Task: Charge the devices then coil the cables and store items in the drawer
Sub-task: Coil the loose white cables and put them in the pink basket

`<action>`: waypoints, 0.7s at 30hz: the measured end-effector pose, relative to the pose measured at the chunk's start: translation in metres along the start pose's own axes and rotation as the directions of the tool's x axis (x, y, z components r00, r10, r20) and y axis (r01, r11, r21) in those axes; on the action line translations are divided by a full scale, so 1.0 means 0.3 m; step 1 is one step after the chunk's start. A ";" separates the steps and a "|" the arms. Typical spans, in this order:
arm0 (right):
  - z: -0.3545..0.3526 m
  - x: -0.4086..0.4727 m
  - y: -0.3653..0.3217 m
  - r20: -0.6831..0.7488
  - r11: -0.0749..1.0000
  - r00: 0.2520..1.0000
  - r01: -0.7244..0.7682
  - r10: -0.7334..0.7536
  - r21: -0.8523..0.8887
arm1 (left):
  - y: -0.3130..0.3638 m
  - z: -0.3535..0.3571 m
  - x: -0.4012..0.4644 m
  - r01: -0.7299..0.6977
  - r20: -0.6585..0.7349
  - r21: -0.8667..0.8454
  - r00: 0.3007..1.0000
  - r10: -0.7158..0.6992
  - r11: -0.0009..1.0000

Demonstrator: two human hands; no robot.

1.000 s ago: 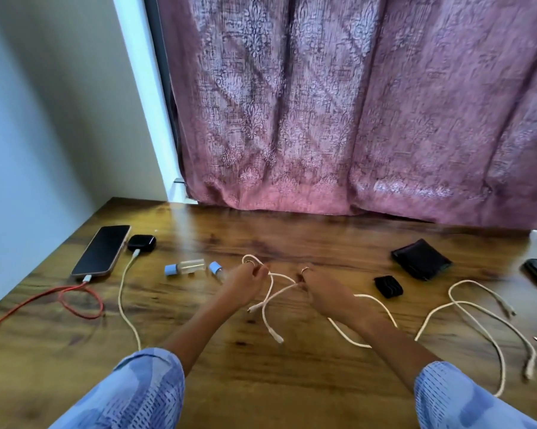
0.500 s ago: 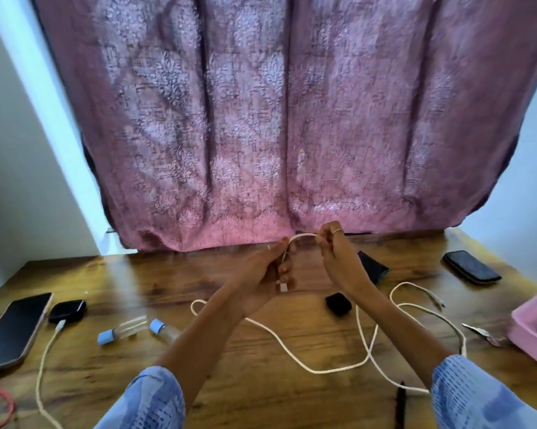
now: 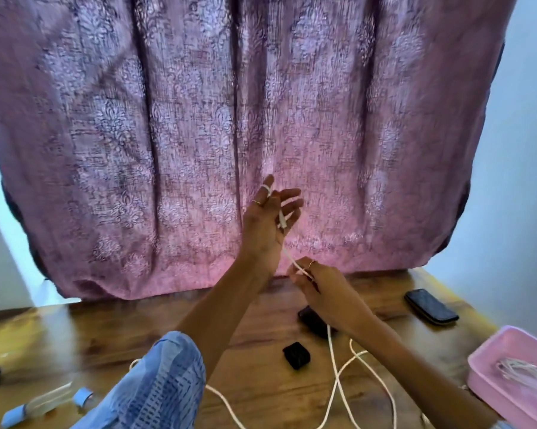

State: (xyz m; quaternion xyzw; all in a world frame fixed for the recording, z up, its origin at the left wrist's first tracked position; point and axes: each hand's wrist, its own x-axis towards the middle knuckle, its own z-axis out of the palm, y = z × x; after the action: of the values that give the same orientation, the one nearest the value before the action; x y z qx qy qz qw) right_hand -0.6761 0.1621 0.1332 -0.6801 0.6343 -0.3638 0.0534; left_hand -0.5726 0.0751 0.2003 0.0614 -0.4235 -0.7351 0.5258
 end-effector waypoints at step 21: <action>-0.421 0.270 0.060 -0.188 0.976 0.958 0.220 -0.216 0.003 | -0.104 0.047 0.090 -0.005 0.184 0.606 0.974 -0.134 0.795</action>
State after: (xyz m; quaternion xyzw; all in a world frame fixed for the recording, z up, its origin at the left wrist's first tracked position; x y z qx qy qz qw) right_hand -0.7677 0.1349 0.2504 -0.7080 0.5535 -0.4369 -0.0386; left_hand -0.6146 0.0633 0.1973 0.1593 -0.6876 -0.5820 0.4038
